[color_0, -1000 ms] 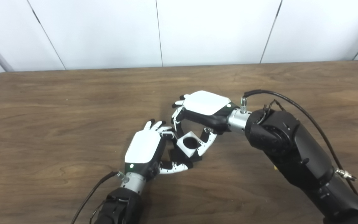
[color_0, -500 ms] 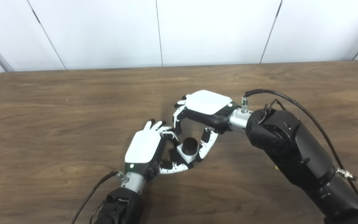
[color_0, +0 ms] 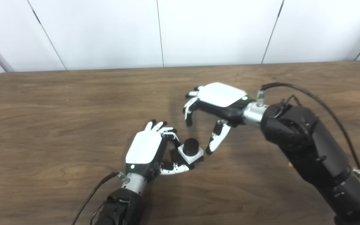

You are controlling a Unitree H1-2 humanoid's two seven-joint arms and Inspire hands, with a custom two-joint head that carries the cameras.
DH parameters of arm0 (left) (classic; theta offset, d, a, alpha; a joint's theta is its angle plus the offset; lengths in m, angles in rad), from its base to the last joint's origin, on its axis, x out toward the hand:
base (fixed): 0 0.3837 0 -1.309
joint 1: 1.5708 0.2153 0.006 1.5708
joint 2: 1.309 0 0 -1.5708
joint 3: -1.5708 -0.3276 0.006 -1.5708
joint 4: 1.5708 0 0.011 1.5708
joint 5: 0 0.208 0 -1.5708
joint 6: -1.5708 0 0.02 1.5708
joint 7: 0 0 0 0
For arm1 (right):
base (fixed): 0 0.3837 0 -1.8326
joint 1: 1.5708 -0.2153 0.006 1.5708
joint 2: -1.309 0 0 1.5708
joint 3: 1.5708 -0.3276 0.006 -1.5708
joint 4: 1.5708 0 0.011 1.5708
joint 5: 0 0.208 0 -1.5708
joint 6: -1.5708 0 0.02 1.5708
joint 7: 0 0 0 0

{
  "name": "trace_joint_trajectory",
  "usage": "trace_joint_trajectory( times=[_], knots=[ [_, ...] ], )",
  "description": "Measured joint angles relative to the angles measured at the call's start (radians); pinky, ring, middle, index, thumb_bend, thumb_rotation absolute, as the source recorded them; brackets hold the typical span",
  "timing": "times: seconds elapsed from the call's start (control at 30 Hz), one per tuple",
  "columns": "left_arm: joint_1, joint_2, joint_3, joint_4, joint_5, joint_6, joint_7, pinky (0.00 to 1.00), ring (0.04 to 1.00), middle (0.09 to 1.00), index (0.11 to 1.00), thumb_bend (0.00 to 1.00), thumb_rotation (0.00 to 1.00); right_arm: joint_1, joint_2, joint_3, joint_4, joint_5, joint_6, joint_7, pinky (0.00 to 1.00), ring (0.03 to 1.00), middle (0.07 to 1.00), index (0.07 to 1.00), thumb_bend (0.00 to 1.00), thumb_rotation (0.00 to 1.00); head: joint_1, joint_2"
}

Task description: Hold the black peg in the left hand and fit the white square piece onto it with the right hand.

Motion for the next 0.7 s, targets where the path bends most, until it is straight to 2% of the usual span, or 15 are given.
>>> trace_joint_trajectory(
  times=[0.17, 0.57, 0.6, 0.63, 0.7],
  knots=[
    [0.0, 0.0, 0.004, 0.001, -0.002, -0.006, 0.0, 1.0, 0.909, 0.784, 0.489, 0.52, 0.06, 0.016, -0.015, -0.028, 0.0, 0.011, -0.001, 0.0, 0.96, 0.944, 0.799, 0.579, 1.0, 0.26, -0.003, -0.002],
    [-0.001, -0.003, 0.004, 0.0, 0.004, 0.015, -0.004, 1.0, 0.951, 0.823, 0.497, 0.52, 0.09, 0.031, -0.038, -0.051, -0.001, 0.031, 0.0, 0.0, 0.95, 0.949, 0.795, 0.586, 1.0, 0.29, 0.0, 0.003],
    [-0.001, -0.003, 0.004, -0.001, 0.004, 0.019, -0.006, 1.0, 0.954, 0.827, 0.559, 0.68, 0.2, 0.032, -0.039, -0.051, -0.001, 0.031, 0.0, 0.0, 0.95, 0.947, 0.794, 0.586, 1.0, 0.29, 0.0, 0.003],
    [-0.001, -0.004, 0.004, -0.002, 0.004, 0.021, -0.009, 1.0, 0.955, 0.829, 0.596, 0.78, 0.26, 0.032, -0.038, -0.051, -0.001, 0.031, 0.0, 0.0, 0.95, 0.947, 0.794, 0.585, 1.0, 0.29, 0.0, 0.003],
    [-0.002, -0.004, 0.003, -0.002, 0.004, 0.022, -0.011, 1.0, 0.952, 0.829, 0.609, 0.84, 0.3, 0.032, -0.038, -0.051, -0.001, 0.031, 0.0, -0.001, 0.94, 0.947, 0.792, 0.585, 1.0, 0.29, 0.003, 0.005]
  ],
)
